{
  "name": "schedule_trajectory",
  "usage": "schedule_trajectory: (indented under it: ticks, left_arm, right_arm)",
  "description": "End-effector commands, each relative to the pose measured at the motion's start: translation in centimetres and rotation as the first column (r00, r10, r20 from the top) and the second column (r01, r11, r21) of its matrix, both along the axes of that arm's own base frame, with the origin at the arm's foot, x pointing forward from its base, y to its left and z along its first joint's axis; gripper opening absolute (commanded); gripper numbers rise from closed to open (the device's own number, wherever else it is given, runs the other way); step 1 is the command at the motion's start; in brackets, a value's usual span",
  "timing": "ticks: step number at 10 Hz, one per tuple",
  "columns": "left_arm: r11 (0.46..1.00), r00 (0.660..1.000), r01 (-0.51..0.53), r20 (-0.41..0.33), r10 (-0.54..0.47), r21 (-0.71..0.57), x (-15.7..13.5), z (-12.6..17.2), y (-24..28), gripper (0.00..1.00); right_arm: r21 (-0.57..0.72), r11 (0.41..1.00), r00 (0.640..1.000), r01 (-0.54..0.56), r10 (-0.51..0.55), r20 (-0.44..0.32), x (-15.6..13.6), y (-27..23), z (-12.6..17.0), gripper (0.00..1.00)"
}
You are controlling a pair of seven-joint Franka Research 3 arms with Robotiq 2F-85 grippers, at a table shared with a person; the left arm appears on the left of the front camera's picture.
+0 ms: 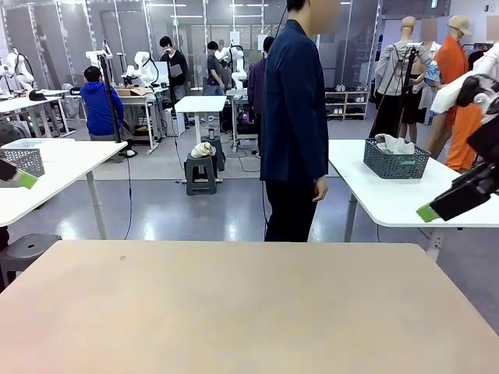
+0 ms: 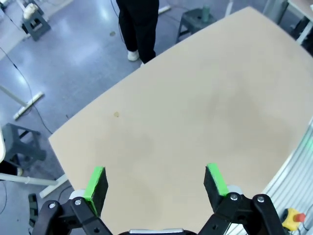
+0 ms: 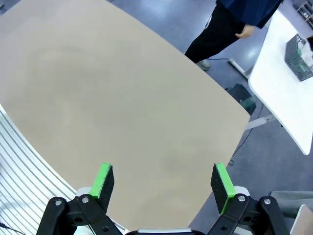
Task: Fold the towels and place them in the basket.
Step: When a person lays out a Towel with hook on the table, fold it in half twice.
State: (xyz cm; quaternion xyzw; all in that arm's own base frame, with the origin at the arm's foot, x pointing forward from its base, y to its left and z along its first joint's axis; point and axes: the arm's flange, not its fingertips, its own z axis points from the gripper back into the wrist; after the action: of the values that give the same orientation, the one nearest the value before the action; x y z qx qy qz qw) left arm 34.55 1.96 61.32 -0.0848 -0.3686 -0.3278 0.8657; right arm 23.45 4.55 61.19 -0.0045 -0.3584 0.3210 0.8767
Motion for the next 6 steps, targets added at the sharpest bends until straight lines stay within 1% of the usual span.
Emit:
schedule_trajectory:
  ticks: [1, 3, 5, 6]
  left_arm:
    - [0.997, 0.997, 0.074, 0.027, -0.073, -0.006, -1.3, 1.3, 3.3, 1.00]
    - [0.994, 0.992, 0.098, 0.074, -0.101, 0.036, -2.8, 3.4, 5.2, 1.00]
    - [0.992, 0.989, 0.114, 0.089, -0.118, 0.053, -3.9, 5.5, 6.1, 1.00]
    - [0.991, 0.988, 0.120, 0.094, -0.125, 0.057, -3.8, 5.7, 5.5, 1.00]
  right_arm:
    - [-0.017, 1.000, 1.000, -0.011, 0.011, 0.021, -1.4, -1.4, 1.5, 1.00]
    - [-0.030, 0.999, 0.998, -0.036, 0.037, 0.051, -3.0, -2.2, 4.2, 1.00]
    - [-0.023, 0.997, 0.995, -0.067, 0.069, 0.069, -4.1, -2.2, 6.7, 1.00]
    - [-0.025, 0.997, 0.994, -0.074, 0.076, 0.075, -4.2, -2.1, 7.3, 1.00]
